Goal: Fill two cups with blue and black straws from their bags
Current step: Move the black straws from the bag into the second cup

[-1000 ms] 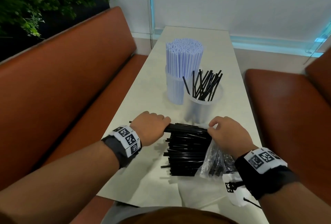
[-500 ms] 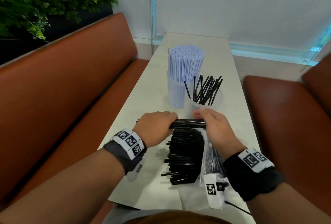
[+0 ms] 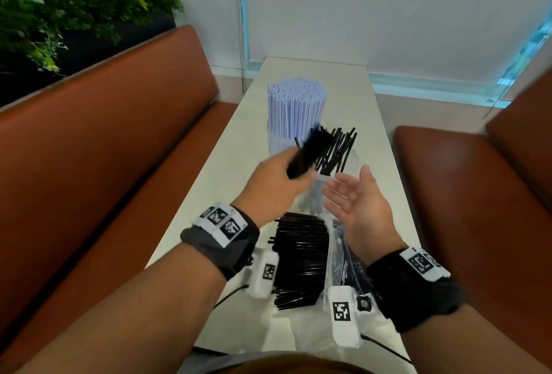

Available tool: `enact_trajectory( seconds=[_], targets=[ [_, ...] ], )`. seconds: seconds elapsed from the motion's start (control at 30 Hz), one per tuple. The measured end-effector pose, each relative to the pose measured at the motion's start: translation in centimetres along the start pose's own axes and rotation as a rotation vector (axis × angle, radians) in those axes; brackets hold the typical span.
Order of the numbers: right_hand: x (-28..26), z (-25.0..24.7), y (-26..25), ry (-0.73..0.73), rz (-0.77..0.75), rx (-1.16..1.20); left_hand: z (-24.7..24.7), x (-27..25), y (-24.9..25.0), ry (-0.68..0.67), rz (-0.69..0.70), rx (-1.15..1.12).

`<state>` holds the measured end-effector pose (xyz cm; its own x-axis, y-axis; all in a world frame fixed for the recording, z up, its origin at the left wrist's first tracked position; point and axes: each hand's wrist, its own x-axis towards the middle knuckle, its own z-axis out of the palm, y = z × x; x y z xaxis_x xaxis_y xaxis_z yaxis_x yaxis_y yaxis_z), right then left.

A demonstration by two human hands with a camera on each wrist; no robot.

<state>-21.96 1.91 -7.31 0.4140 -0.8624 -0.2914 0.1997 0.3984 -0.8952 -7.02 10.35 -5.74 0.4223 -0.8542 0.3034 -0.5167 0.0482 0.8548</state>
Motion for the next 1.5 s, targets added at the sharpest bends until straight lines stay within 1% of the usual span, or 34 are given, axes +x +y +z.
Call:
enact_trajectory(
  seconds=[0.07,0.1,0.13,0.17,0.2,0.3,0.37,0.43,0.53,0.57,0.6,0.67,0.7,0.73,0.77,0.8,0.9,1.0,1.1,1.13,1.2,1.27,1.33,1.37,1.4,1.47,1.5],
  targets=[
    [-0.1,0.1,0.1,-0.014,0.108,0.047,-0.2,0.7,2.3,0.138,0.019,-0.495],
    [-0.2,0.2,0.1,-0.027,0.147,0.073,-0.2,1.2,3.2,0.193,0.027,-0.705],
    [-0.3,0.3,0.1,-0.039,0.174,0.107,-0.2,1.6,4.0,0.235,0.024,-0.877],
    [-0.5,0.5,-0.1,-0.049,0.196,0.145,0.0,2.0,4.6,0.263,0.016,-0.994],
    [-0.6,0.7,-0.1,-0.063,0.212,0.186,0.5,2.1,5.0,0.277,0.005,-1.052],
    [-0.8,1.2,-0.1,-0.150,0.248,0.286,2.3,1.7,5.4,0.265,-0.047,-1.020],
    [-0.8,1.1,0.1,-0.174,0.249,0.301,2.9,1.4,5.1,0.257,-0.068,-1.002],
    [-0.4,0.4,0.2,-0.186,0.227,0.263,2.9,1.4,4.9,0.266,-0.070,-1.019],
    [-0.3,-0.3,0.1,-0.319,0.208,0.110,2.8,1.5,4.6,0.251,-0.097,-0.994],
    [-0.4,-0.4,0.1,-0.350,0.171,0.035,2.7,1.5,4.5,0.242,-0.111,-0.984],
    [-0.4,-0.5,0.0,-0.363,0.083,-0.060,2.7,1.5,4.4,0.237,-0.120,-0.984],
    [-0.3,-0.9,-0.3,-0.415,-0.177,-0.319,2.6,1.7,4.1,0.240,-0.139,-1.004],
    [-0.3,-0.9,-0.4,-0.475,-0.280,-0.478,2.7,1.7,3.9,0.235,-0.150,-1.004],
    [-0.4,-0.9,-0.5,-0.538,-0.337,-0.630,3.0,1.7,3.8,0.224,-0.162,-0.989],
    [-0.3,-0.7,-0.4,-0.572,-0.357,-0.750,3.2,1.6,3.6,0.211,-0.174,-0.963],
    [-0.3,-0.6,-0.4,-0.567,-0.368,-0.832,3.3,1.5,3.5,0.201,-0.182,-0.942],
    [0.2,-1.1,-0.3,-0.468,-0.440,-0.999,2.4,2.0,3.4,0.189,-0.183,-0.961],
    [0.7,-1.8,-0.2,-0.455,-0.474,-1.156,0.8,3.0,3.9,0.179,-0.150,-1.031],
    [1.5,-1.8,-0.2,-0.429,-0.496,-1.235,0.5,3.5,4.9,0.141,-0.093,-0.931],
    [1.9,-1.8,-0.3,-0.402,-0.517,-1.261,0.4,3.8,5.2,0.147,-0.080,-0.890],
    [3.0,-2.0,-0.7,-0.310,-0.582,-1.293,-0.4,5.1,5.8,0.237,-0.046,-0.851],
    [4.5,-2.5,-1.3,-0.220,-0.614,-1.414,-1.8,7.1,6.2,0.394,0.009,-0.864],
    [6.1,-2.8,-1.8,-0.173,-0.558,-1.613,-2.7,9.0,6.4,0.520,0.062,-0.853],
    [6.8,-2.8,-1.8,-0.183,-0.523,-1.677,-2.6,9.7,6.3,0.553,0.074,-0.825],
    [7.5,-2.6,-1.7,-0.224,-0.504,-1.741,-2.0,10.2,6.2,0.560,0.066,-0.780],
    [8.5,-2.0,-1.4,-0.349,-0.484,-1.859,-0.2,10.5,5.3,0.513,0.016,-0.666],
    [8.8,-1.8,-1.3,-0.367,-0.478,-1.869,0.8,10.5,4.7,0.473,-0.009,-0.613]
  ],
)
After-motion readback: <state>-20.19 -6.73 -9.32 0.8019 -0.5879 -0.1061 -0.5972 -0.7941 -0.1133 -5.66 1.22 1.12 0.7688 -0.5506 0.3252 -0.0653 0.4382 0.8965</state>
